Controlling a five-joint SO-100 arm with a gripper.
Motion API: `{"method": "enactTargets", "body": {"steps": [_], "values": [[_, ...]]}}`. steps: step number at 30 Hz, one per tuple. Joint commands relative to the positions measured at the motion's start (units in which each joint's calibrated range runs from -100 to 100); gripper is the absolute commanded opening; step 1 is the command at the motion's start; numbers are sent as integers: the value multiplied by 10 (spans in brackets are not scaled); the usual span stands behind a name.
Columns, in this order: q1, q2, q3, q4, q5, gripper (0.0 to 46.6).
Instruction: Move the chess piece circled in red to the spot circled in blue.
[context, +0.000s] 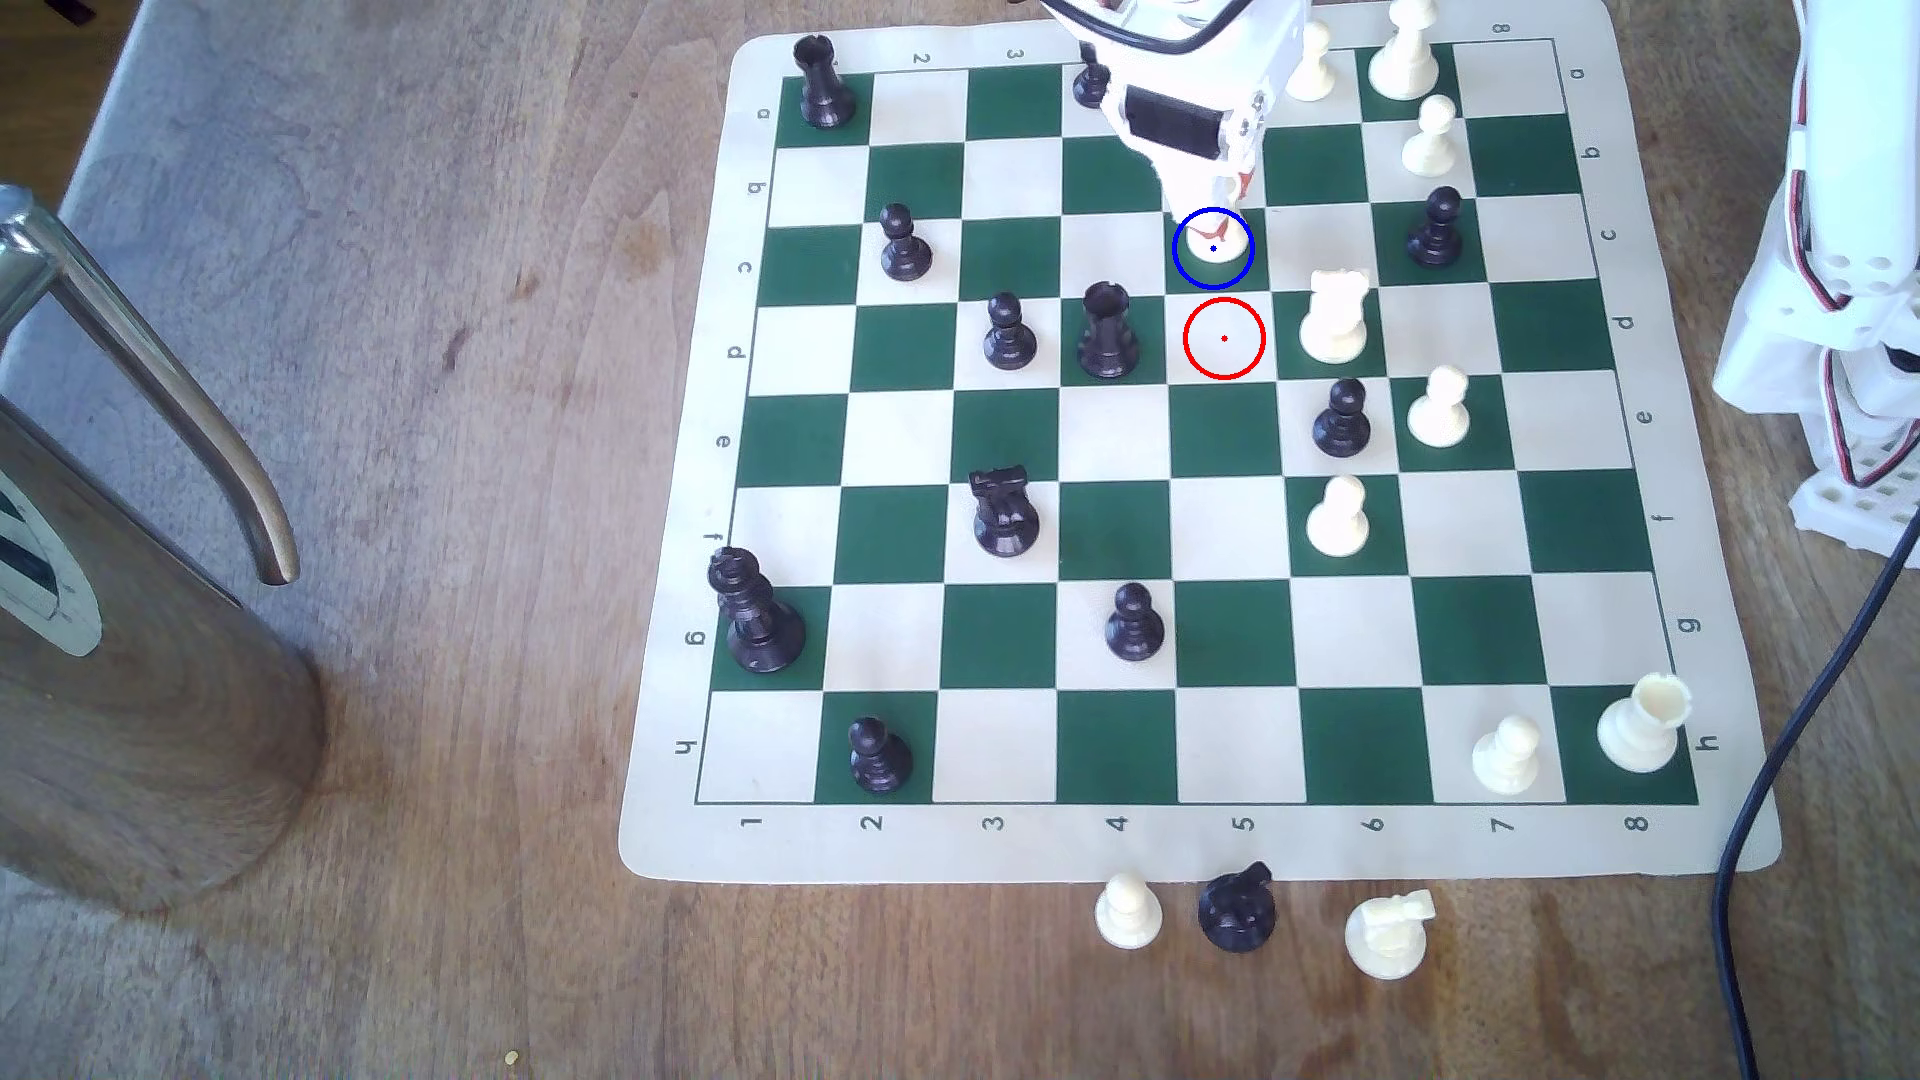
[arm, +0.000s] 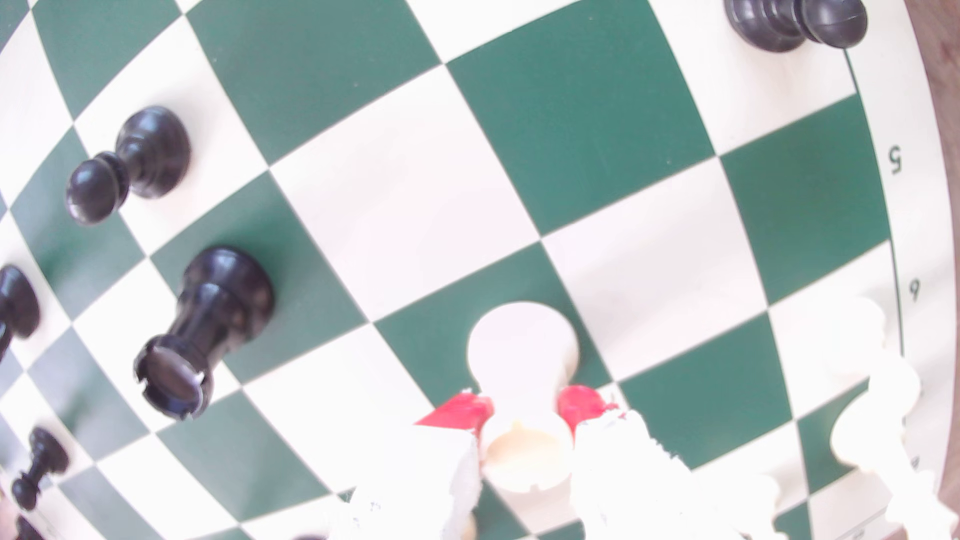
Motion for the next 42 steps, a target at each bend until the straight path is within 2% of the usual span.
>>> {"method": "enactTargets", "body": {"steps": [1,3,11,31,36,42], "values": [[-2,-19,-42,9,-2,97],[0,-21,-40,12,0,125],[4,-27,-38,15,0,169],[4,-135,3,61,8,179],[-3,-195,44,73,7,181],[-23,-313,161,80,3,181]]}}
